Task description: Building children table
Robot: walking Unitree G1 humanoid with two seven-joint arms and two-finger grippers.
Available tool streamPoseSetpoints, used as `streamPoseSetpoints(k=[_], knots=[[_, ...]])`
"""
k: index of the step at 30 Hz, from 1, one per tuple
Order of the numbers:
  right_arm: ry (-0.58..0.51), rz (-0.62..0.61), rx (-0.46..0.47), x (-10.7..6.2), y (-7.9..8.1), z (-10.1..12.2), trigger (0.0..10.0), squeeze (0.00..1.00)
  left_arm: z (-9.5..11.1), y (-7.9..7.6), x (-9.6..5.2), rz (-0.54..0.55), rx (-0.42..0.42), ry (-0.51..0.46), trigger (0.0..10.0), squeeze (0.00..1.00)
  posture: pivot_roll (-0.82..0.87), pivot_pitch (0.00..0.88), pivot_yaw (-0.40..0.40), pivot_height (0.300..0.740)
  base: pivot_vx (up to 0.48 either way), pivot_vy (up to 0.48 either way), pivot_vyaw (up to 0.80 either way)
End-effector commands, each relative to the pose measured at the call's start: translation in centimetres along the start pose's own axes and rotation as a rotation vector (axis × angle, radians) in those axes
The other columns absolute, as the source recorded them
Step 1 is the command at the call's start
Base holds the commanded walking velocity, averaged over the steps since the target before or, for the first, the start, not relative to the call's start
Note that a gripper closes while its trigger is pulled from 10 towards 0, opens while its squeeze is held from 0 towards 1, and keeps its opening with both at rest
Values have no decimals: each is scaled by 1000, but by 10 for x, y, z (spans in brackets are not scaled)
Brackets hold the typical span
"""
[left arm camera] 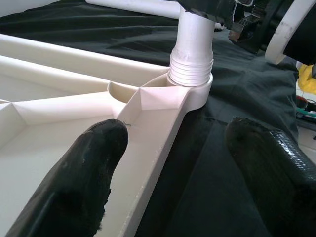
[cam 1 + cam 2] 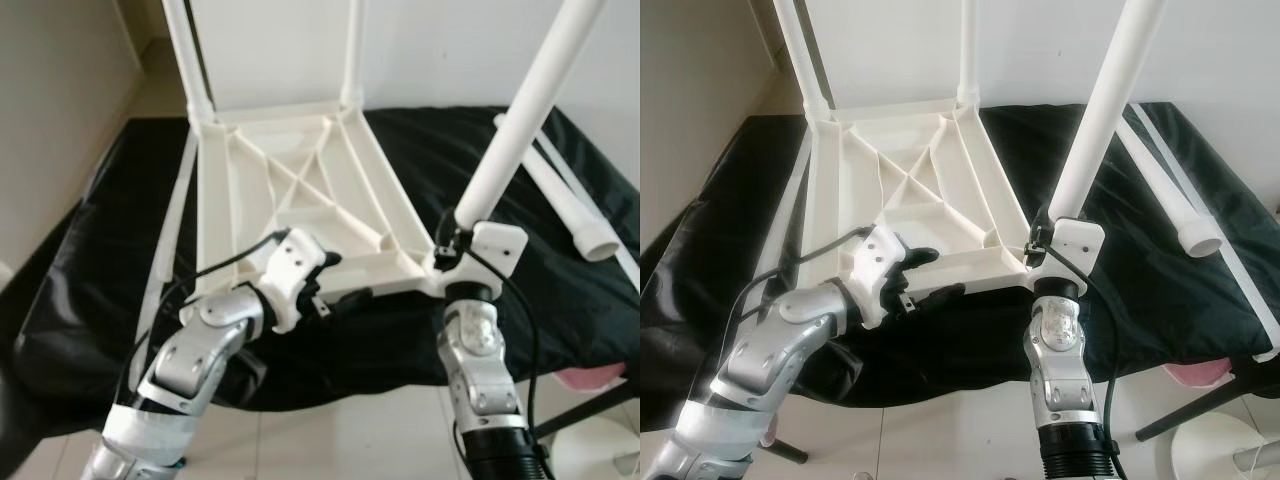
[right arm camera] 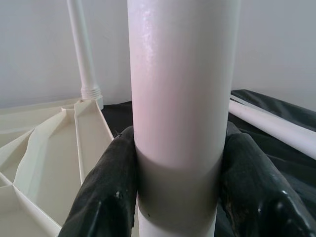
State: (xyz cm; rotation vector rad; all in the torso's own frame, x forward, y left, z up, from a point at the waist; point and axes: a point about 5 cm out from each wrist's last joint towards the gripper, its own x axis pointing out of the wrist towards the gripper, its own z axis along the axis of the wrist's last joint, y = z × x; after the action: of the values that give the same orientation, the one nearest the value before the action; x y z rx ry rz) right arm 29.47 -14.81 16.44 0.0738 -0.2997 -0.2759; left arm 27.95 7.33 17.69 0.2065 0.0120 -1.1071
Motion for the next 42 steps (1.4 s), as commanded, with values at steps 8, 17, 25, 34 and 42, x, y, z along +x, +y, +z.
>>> streamPoseSetpoints(k=[8, 17, 25, 34, 42], knots=[[97, -33, 47, -13, -19, -22, 10000, 1000, -1, -4, -2, -17, 10, 13, 10000, 0, -41, 87, 11, 740, 0, 0, 0], [44, 92, -7, -2, -36, -13, 10000, 1000, 0, -5, -1, -22, 12, 15, 10000, 0, -40, 94, 15, 740, 0, 0, 0], [51, 277, -35, 12, -41, -12, 10000, 0, -2, -10, 2, -30, 5, 20, 10000, 0, -42, 99, 16, 740, 0, 0, 0], [117, 616, -112, 30, -41, -15, 10000, 0, -12, -23, 18, 16, 63, 49, 10000, 0, -47, 98, 18, 740, 0, 0, 0], [135, 707, -129, 35, -37, -17, 10000, 0, -14, -21, 22, 40, 80, 61, 10000, 0, -47, 98, 17, 740, 0, 0, 0]])
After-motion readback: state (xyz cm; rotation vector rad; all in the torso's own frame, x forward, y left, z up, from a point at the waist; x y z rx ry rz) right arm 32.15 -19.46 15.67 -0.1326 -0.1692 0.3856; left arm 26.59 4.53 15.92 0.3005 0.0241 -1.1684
